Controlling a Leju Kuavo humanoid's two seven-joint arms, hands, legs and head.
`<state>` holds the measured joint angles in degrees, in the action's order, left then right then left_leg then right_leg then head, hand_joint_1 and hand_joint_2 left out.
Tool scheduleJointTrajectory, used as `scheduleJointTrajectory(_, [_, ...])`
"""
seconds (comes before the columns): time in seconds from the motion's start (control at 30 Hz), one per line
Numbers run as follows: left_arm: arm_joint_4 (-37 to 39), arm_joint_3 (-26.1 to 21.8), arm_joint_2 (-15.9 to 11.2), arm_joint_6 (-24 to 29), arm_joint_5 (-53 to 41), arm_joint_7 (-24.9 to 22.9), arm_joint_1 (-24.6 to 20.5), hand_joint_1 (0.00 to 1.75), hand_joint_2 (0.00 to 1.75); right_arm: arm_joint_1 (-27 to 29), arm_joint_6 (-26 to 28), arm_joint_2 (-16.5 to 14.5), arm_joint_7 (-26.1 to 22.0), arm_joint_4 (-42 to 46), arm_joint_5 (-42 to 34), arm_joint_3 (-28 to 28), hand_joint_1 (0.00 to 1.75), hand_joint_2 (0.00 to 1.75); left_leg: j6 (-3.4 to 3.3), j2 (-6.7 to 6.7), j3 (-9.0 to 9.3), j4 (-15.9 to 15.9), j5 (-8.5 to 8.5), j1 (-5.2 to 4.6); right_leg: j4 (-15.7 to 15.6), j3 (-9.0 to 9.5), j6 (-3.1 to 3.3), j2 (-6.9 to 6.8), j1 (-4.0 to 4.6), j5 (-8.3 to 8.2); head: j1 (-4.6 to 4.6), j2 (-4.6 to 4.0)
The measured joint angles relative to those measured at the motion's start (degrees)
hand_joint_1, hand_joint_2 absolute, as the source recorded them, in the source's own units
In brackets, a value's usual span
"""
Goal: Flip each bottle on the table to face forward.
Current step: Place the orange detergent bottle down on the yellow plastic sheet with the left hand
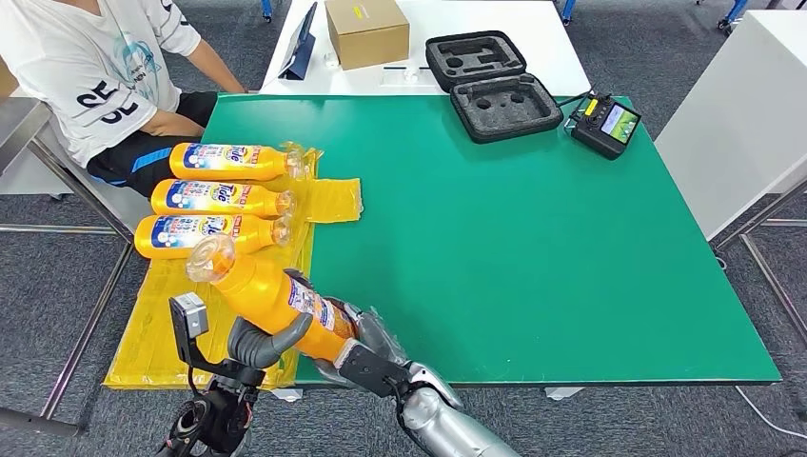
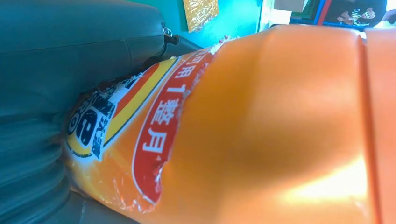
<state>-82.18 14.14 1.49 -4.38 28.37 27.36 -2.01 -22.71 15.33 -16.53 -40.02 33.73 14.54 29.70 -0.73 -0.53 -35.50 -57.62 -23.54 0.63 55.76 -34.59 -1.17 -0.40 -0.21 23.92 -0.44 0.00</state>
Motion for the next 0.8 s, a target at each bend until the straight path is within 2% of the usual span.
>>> scheduleJointTrajectory(0.17, [0.0, 0.0, 0.0, 0.4, 0.0, 0.4, 0.1, 1.75, 1.75, 0.0, 0.1, -0.1, 0.0, 0.0, 0.4, 0.0, 1.72, 1.75, 0.0, 0.0, 0.0, 0.0, 0.0, 0.0, 0.0, 0.0, 0.0, 0.0, 0.0, 0.0, 0.0, 0.0])
scheduleJointTrajectory(0.2, [0.0, 0.0, 0.0, 0.5, 0.0, 0.4, 0.1, 1.75, 1.75, 0.0, 0.1, -0.1, 0.0, 0.0, 0.5, 0.0, 1.49, 1.75, 0.0, 0.0, 0.0, 0.0, 0.0, 0.0, 0.0, 0.0, 0.0, 0.0, 0.0, 0.0, -0.01, 0.0])
scheduleJointTrajectory(0.27, [0.0, 0.0, 0.0, 0.5, 0.0, 0.5, 0.1, 1.75, 1.75, 0.0, 0.2, -0.1, 0.0, -0.1, 0.6, 0.0, 0.62, 1.75, 0.0, 0.0, 0.0, 0.0, 0.0, 0.0, 0.0, 0.0, 0.0, 0.0, 0.0, 0.0, 0.0, 0.0])
scheduleJointTrajectory(0.3, [0.0, 0.0, 0.0, 0.6, 0.0, 0.5, 0.2, 1.75, 1.75, 0.0, 0.2, -0.1, 0.0, -0.1, 0.7, 0.0, 0.21, 1.31, 0.0, 0.0, 0.0, 0.0, 0.0, 0.0, 0.0, 0.0, 0.0, 0.0, 0.0, 0.0, 0.0, 0.0])
scheduleJointTrajectory(0.33, [0.0, 0.0, 0.0, 0.7, -0.1, 0.6, 0.2, 1.75, 1.75, 0.0, 0.4, -0.1, 0.0, -0.1, 0.8, 0.0, 0.0, 0.87, 0.0, 0.0, 0.0, 0.0, 0.0, 0.0, 0.0, 0.0, 0.0, 0.0, 0.0, 0.0, 0.0, 0.0])
scheduleJointTrajectory(0.4, [-0.1, 0.0, -0.1, 1.8, -0.8, 1.1, 0.1, 1.75, 1.75, 0.2, 1.1, -0.2, 0.1, -0.2, 1.3, 0.0, 0.0, 0.0, 0.0, 0.0, 0.0, 0.0, 0.0, 0.0, 0.0, 0.0, 0.0, 0.0, 0.0, 0.0, 0.01, 0.0])
scheduleJointTrajectory(0.6, [-1.1, -0.4, -0.1, 8.4, -7.5, 4.0, -0.2, 1.75, 1.75, 1.1, 5.0, -0.2, 0.0, 1.7, 2.0, 0.0, 0.0, 0.0, 0.0, 0.0, 0.0, 0.0, 0.0, 0.0, 0.0, 0.0, 0.0, 0.0, 0.0, 0.0, 0.01, 0.0])
scheduleJointTrajectory(0.8, [-1.2, -2.1, -0.3, 12.5, -11.0, 5.6, -0.8, 1.75, 1.75, 4.3, 5.1, 1.0, 0.2, 12.5, 2.0, 0.0, 0.0, 0.0, 0.0, 0.0, 0.0, 0.0, 0.0, 0.0, 0.0, 0.0, 0.0, 0.0, 0.0, 0.0, -0.01, 0.0])
